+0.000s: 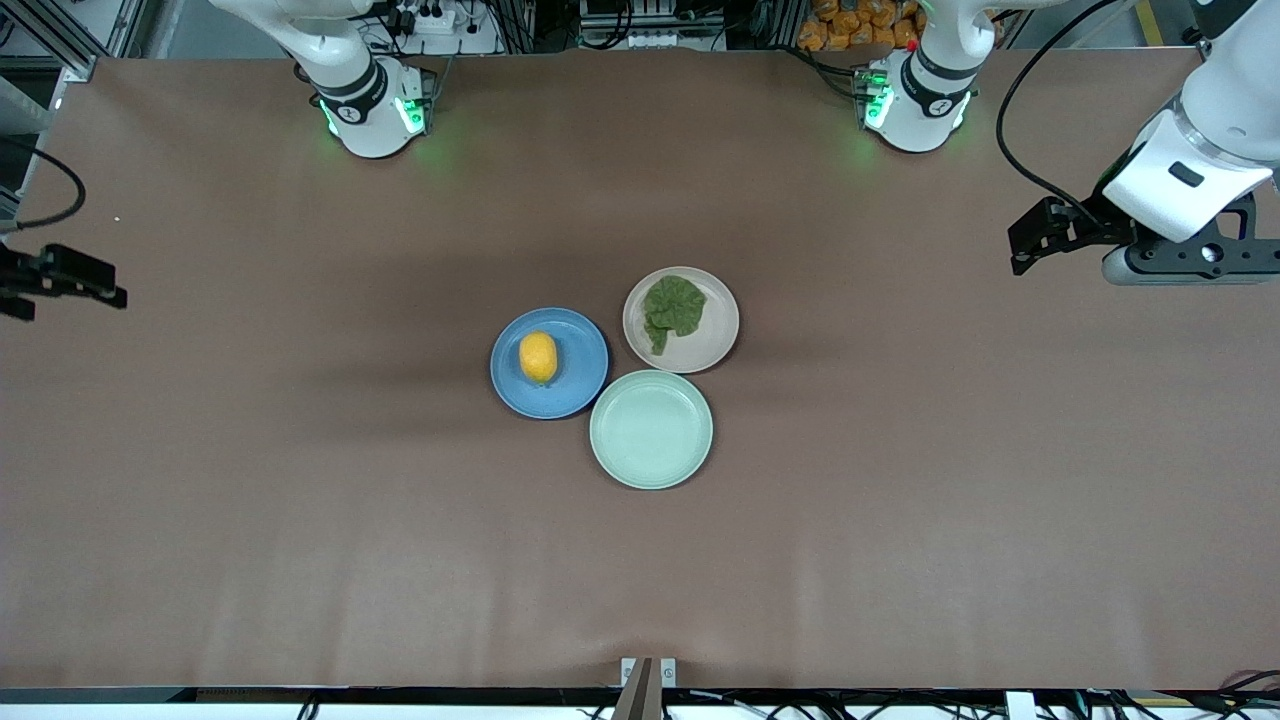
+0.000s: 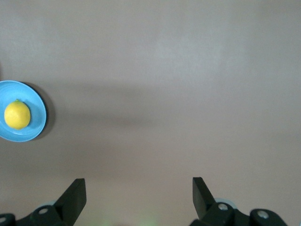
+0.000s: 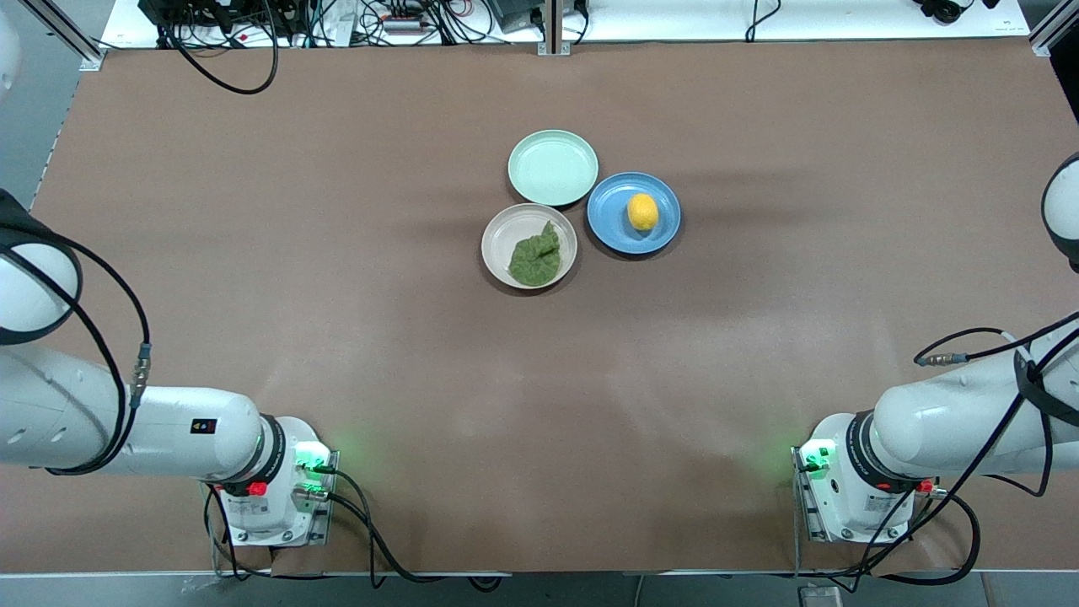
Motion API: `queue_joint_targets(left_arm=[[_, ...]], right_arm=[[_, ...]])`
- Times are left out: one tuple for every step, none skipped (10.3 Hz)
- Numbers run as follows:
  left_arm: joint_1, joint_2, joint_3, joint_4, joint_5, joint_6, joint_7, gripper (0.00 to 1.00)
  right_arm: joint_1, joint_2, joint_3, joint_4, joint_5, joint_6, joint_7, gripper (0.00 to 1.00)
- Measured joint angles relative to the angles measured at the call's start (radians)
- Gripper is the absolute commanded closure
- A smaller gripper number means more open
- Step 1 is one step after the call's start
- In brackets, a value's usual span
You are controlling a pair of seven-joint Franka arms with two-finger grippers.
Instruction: Place lemon and lettuce in plates
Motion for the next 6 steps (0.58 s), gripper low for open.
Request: queue_joint_targets(left_arm=[[0.001,0.000,0.000,0.001,0.000,0.000,0.000,0.00],[0.001,0.000,0.000,0.003,0.000,0.000,0.000,0.00],[0.003,0.000,0.000,0.004,0.000,0.000,0.000,0.00],[0.003,0.000,0.000,0.006,0.000,0.000,0.000,0.00],[0.003,0.000,-0.002,0.008,0.000,0.000,0.000,0.00],[0.003,0.000,-0.003,0.009,0.000,0.000,0.000,0.00]], right_arm=[[0.015,-0.008,-0.007,-0.002,0.000,-0.020,0.038,0.00],[0.027,-0.010,-0.008,-0.006,0.000,-0.025,0.060,0.00],[0.032,-0.012,-0.008,-0.013,0.000,-0.020,0.069,0.00],[0.033,-0.015,-0.009,-0.022,0.001,-0.007,0.071,0.00],[0.033,-0.021,-0.011,-0.030,0.001,0.005,0.072,0.00],[0.033,-0.028,-0.014,-0.036,0.001,0.015,0.072,0.00]])
